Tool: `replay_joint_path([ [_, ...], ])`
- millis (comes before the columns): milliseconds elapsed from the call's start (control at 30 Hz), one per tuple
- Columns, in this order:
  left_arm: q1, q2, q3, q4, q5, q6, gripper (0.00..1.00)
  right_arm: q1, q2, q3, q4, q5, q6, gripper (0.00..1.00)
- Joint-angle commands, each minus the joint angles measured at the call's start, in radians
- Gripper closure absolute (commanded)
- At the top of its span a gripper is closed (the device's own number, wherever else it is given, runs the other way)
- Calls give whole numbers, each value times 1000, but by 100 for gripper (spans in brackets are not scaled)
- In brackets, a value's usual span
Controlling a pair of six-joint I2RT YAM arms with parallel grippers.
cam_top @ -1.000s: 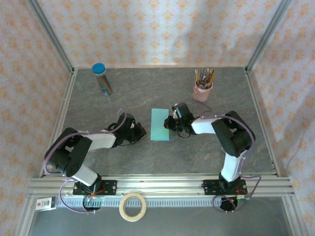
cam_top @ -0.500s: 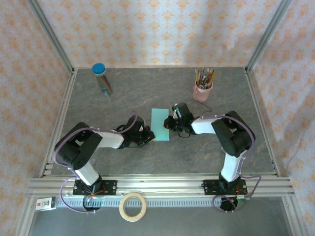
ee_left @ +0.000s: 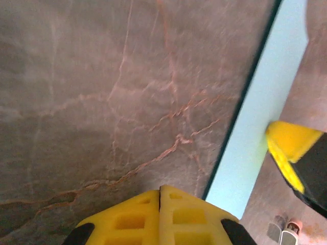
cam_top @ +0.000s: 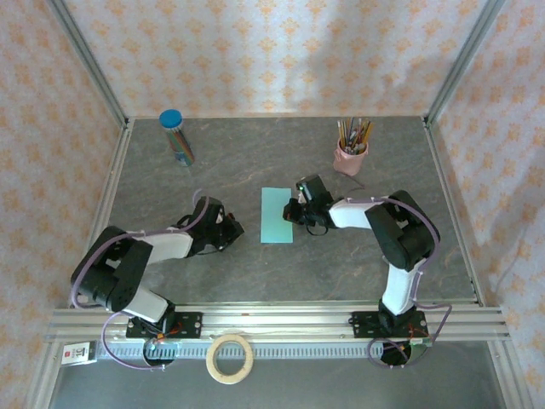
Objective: Fold a paper plane with a square sheet of paper (pick it up from the middle)
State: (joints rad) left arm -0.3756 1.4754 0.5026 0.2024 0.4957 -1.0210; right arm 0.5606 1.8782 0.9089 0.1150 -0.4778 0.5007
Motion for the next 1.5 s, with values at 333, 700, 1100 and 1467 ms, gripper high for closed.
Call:
replay_joint_path([
  [333,-1,102,212,90,78,52,79,-2,74,106,-213,-60,-77,94],
  [700,-13,261,360,130,111,71,50,-41,-278,-23,-106,48,100,65],
  [1100,-28,403,488,98,132,94,50,-61,-398,-217,-38,21,217,56],
  [1467,-26,496,552,34,98,52,55,-56,-371,-242,-13,-60,204,64],
])
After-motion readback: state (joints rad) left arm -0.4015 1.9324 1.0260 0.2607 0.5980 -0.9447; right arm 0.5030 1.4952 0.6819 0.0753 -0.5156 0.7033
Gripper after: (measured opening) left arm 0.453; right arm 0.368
